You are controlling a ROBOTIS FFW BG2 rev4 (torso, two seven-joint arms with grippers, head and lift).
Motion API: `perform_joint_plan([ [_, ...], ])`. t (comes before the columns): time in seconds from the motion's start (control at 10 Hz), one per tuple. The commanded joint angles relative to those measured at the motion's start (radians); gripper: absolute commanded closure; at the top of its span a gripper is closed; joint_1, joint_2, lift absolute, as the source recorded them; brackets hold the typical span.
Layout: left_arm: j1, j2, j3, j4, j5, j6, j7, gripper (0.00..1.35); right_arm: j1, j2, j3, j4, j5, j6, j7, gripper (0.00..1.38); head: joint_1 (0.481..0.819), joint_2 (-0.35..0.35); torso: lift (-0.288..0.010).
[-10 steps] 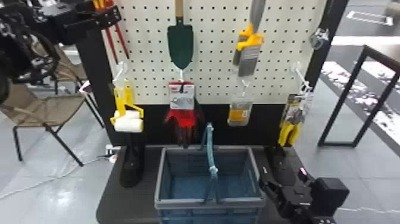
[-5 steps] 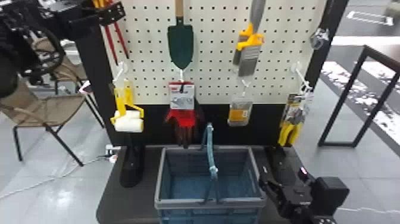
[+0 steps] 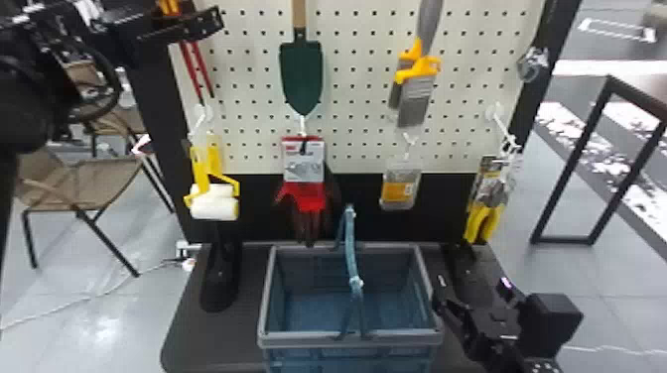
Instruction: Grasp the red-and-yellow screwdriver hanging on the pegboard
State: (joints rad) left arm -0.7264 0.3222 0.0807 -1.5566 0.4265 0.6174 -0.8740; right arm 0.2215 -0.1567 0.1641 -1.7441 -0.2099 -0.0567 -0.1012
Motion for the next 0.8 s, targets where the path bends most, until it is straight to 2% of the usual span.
perform_joint_plan([
  [0.0, -0.013, 0.011, 0.002, -0.028, -0.081, 0.044, -0.014, 0.73, 0.002, -0.001, 0.000, -0.002, -0.002, 0.000, 0.000, 0.17, 0.549, 0.000, -0.100],
  [0.1, -0.016, 0.012, -0.001, -0.030, -0.087, 0.044, -0.020, 0.85, 0.002, -0.001, 0.000, 0.000, -0.003, 0.002, 0.000, 0.17, 0.549, 0.000, -0.100],
  [0.2, -0.010, 0.005, 0.004, -0.034, -0.071, 0.036, 0.000, 1.26, 0.002, -0.001, 0.000, -0.002, -0.006, 0.002, 0.002, 0.17, 0.549, 0.000, -0.100],
  [0.7, -0.008, 0.008, 0.011, -0.036, -0.087, 0.053, 0.004, 1.22, 0.006, -0.004, 0.000, -0.002, -0.011, 0.003, 0.002, 0.17, 0.549, 0.000, -0.100],
])
